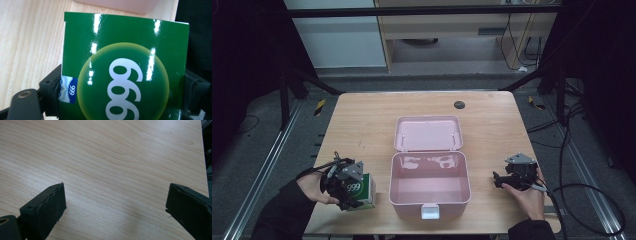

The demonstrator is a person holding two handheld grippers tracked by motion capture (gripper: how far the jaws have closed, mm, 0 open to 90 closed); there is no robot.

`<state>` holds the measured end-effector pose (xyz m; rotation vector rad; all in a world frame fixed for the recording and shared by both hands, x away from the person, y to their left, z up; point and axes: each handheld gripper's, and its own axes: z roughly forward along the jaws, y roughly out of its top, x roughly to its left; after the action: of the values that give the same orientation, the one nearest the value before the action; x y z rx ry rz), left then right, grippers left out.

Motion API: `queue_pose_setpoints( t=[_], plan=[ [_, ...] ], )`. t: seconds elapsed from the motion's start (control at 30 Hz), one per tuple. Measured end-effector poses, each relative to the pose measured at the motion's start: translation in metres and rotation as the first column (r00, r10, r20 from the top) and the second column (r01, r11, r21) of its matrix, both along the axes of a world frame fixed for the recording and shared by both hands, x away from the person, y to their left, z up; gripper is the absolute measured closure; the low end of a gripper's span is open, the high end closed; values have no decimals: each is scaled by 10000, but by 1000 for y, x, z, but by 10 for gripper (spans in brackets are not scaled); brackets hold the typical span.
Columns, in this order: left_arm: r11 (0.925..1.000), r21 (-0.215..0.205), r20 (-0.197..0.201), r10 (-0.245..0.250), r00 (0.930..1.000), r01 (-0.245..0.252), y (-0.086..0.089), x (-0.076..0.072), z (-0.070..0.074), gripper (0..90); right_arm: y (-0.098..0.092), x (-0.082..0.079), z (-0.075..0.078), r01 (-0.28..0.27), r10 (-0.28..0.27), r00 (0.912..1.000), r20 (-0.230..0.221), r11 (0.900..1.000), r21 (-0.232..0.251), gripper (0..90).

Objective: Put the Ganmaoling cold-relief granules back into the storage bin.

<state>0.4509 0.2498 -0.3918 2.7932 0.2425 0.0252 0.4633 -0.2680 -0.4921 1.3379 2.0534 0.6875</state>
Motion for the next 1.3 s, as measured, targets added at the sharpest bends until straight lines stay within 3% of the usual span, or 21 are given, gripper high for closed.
queue_pose_setpoints(
  t=[0.2, 0.5, 0.77, 1.3],
  plan=[
    [9999, 104, 155, 108, 9998, -109, -1, 2, 14, 138, 0, 0, 0, -21, 21, 10000, -23, 10000, 7, 34],
    [9998, -103, 446, 144, 9989, -140, -4, 3, 35, 138, -1, 0, 0, -11, 11, 10000, -9, 10000, 26, 34],
    [9997, -110, 364, 207, 9991, -204, -11, 6, 48, 139, -2, -1, 0, 40, -41, 10000, 24, 10000, 76, 33],
    [9994, -326, 663, 88, 9978, -67, -21, 6, 79, 141, -3, -1, -1, 37, -38, 10000, 49, 9999, 138, 33]
  ],
)
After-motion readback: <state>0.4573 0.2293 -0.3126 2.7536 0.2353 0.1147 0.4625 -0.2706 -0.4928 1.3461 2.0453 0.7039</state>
